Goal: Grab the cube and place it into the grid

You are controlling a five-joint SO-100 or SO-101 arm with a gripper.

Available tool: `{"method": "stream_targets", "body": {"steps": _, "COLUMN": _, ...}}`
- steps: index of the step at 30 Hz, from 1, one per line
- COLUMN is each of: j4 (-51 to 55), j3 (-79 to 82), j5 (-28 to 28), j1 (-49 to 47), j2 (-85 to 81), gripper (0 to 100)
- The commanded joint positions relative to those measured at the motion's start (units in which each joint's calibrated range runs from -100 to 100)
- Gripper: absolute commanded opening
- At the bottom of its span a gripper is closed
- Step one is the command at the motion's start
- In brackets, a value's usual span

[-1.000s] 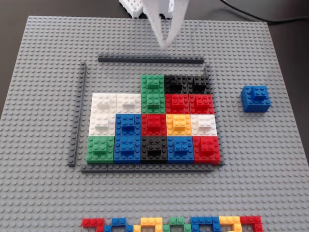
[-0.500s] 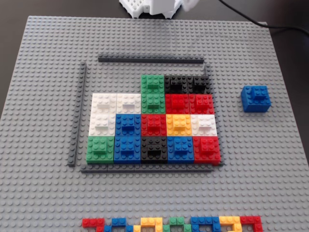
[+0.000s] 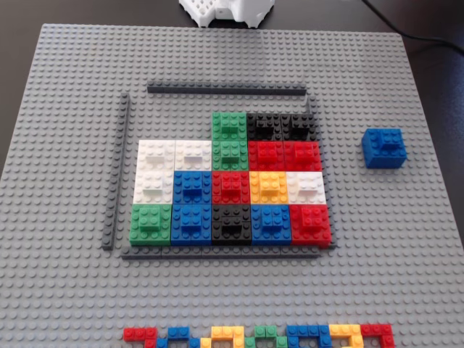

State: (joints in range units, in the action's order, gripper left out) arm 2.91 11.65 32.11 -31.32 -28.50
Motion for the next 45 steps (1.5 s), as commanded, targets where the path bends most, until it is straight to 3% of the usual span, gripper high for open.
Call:
{"method": "stream_targets", "body": {"steps": 1, "j4": -0.6, "j3": -11.2, "j5": -1.5, "j1": -0.6, "j2": 8.9, "gripper": 3}}
{"method": "stream_targets", "body": {"steps": 17, "j4": -4.7, "j3": -23.6, "j5": -2.7, "j1": 2.8, "j2": 34.9, "gripper": 6}}
{"method": "stream_targets", "body": {"steps": 24, "j4": -3.1, "j3": -29.5, "j5": -3.7, "j1": 3.0, "j2": 41.8, "gripper": 32}}
{"method": "stream_targets", "body": {"steps": 26, "j4": -3.2, "j3": -30.1, "j5": -3.5, "j1": 3.1, "j2": 43.1, "gripper": 35}}
{"method": "stream_targets", "body": {"steps": 45, "j4": -5.8, "j3": -34.7, "j5": -3.5, "j1": 4.3, "j2": 54.3, "gripper": 36}}
